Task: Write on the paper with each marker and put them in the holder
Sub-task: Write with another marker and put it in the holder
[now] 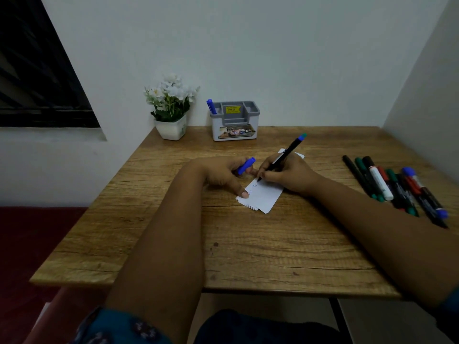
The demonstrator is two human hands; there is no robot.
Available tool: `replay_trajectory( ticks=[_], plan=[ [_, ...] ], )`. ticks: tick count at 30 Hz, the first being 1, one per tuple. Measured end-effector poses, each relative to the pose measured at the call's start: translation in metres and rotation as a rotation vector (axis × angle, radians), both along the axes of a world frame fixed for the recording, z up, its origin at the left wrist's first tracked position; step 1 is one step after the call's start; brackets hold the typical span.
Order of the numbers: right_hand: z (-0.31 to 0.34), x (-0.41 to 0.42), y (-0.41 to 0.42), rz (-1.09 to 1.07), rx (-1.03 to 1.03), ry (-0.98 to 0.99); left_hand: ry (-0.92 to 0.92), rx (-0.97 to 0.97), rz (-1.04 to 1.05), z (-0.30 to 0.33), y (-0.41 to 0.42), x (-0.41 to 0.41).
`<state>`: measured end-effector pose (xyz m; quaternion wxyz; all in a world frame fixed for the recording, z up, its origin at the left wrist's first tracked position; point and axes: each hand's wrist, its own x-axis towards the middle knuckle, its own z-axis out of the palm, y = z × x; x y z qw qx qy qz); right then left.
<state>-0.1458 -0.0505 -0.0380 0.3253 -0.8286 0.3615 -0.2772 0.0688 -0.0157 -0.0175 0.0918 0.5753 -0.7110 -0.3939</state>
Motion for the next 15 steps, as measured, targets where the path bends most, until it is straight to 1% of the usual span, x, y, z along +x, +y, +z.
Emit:
replay_trajectory(
  ticks=[4, 11, 15],
  plan=[
    [-0.0006, 0.0005, 0.0008, -0.002, -0.014, 0.014, -0.015, 0.007, 0.006, -0.0015, -0.0017, 0.0014],
    [-0.0009, 0.0000, -0.0004, 0.010, -0.024, 0.043, 0.019, 0.008, -0.013, -0.0016, -0.0022, 0.0016],
    [-0.0026, 0.0002, -0.0022, -0.027, -0.011, -0.003, 0.002, -0.006, -0.016, -0.0023, -0.0023, 0.0016]
  ],
)
